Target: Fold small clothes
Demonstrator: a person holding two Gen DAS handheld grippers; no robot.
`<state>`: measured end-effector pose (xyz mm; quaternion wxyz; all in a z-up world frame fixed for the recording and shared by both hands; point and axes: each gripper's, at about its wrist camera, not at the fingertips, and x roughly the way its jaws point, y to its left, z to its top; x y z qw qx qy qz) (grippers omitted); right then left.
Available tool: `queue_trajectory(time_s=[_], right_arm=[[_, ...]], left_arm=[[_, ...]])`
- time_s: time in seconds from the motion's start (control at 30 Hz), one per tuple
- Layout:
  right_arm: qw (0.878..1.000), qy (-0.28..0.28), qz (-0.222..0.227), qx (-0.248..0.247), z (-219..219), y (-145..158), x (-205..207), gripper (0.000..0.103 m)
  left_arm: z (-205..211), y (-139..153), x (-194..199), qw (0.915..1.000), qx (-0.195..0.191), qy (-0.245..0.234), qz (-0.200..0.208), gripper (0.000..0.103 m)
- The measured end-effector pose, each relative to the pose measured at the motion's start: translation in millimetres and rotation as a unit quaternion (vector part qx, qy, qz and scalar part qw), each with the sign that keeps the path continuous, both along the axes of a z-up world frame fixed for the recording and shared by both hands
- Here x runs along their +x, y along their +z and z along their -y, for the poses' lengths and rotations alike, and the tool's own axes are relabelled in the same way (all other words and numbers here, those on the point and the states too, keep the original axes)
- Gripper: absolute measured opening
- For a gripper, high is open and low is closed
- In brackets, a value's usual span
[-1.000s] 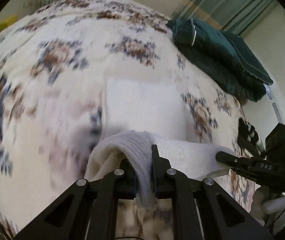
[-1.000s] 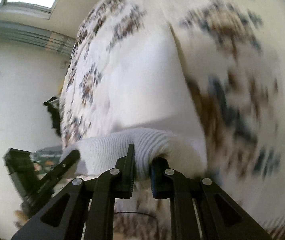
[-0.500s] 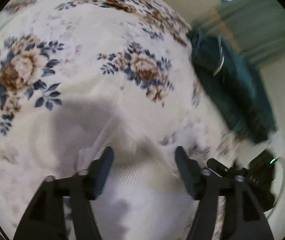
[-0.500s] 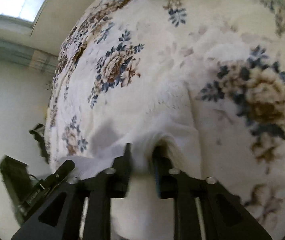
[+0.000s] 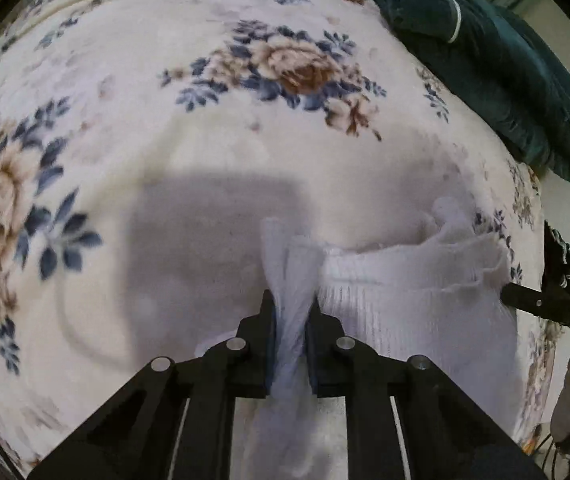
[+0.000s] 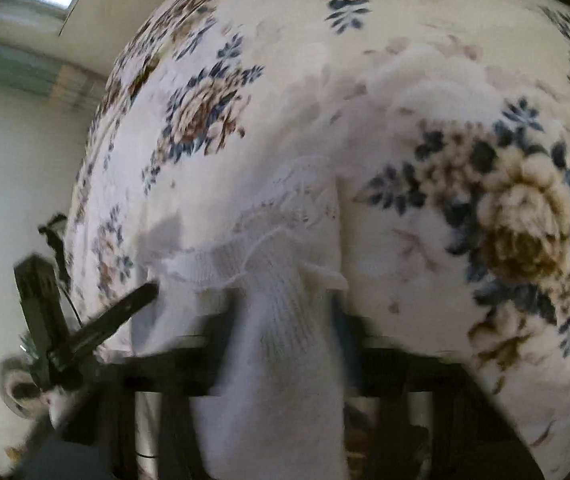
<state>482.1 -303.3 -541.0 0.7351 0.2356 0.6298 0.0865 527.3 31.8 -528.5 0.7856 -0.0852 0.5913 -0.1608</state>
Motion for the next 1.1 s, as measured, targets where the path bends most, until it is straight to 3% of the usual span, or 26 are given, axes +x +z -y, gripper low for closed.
queue_trajectory(time_s=[0.07,0.2,0.27,0.37,0.43,0.5,0.57,0.63,0.67,0.7,0.77,0.93,1.0,1.03,1.07,1.1], right_arm=[[0.999,0.001,0.015,-0.030,-5,6,2,0.005],[0.996,-0.035,0.049,-0.062,1,29,14,0.004],[0.995,-0.051,0.050,-0.073,4,31,26,0.003],[0.993,-0.047,0.026,-0.102,-3,13,46,0.003],[0.993,-0.041,-0.011,-0.108,-8,-9,54,0.004],[0.996,-0.036,-0.036,-0.071,-10,-20,55,0.004],[0.997,-0.044,-0.044,-0.053,-5,-18,48,0.014],[0.997,-0.058,-0.039,-0.023,7,-11,31,0.035],[0.997,-0.066,-0.039,-0.016,13,-7,22,0.053],[0.997,-0.074,-0.036,-0.004,21,-3,7,0.055],[0.995,-0.088,-0.040,0.027,33,1,-27,0.055],[0.982,-0.102,-0.103,0.123,41,-25,-107,0.055],[0.975,-0.105,-0.114,0.161,36,-40,-126,0.055],[0.975,-0.103,-0.105,0.168,33,-41,-131,0.051],[0.976,-0.103,-0.091,0.168,30,-41,-135,0.032],[0.980,-0.098,-0.078,0.155,27,-39,-138,0.019]], left_arm=[[-14,13,-1,0.9994,-0.014,0.023,0.022,0.009],[-39,20,9,0.9963,-0.054,0.063,0.022,0.009],[-45,11,21,0.9953,-0.056,0.078,0.009,0.009],[-52,-19,35,0.9925,-0.069,0.091,-0.044,0.012],[-57,-29,33,0.9875,-0.090,0.103,-0.079,0.021],[-64,-23,23,0.9846,-0.111,0.107,-0.083,0.041],[-70,-10,8,0.9837,-0.132,0.102,-0.066,0.048],[-76,3,-13,0.9848,-0.135,0.094,-0.055,0.049],[-78,7,-24,0.9860,-0.131,0.090,-0.052,0.049],[-80,11,-42,0.9865,-0.130,0.086,-0.049,0.049],[-81,10,-66,0.9856,-0.136,0.084,-0.055,0.049],[-74,-17,-119,0.9799,-0.143,0.094,-0.102,0.049],[-67,-16,-134,0.9830,-0.134,0.095,-0.082,0.048],[-62,-11,-140,0.9855,-0.122,0.099,-0.063,0.035],[-58,-9,-143,0.9866,-0.118,0.098,-0.055,0.021],[-53,-5,-145,0.9888,-0.100,0.100,-0.049,0.012]])
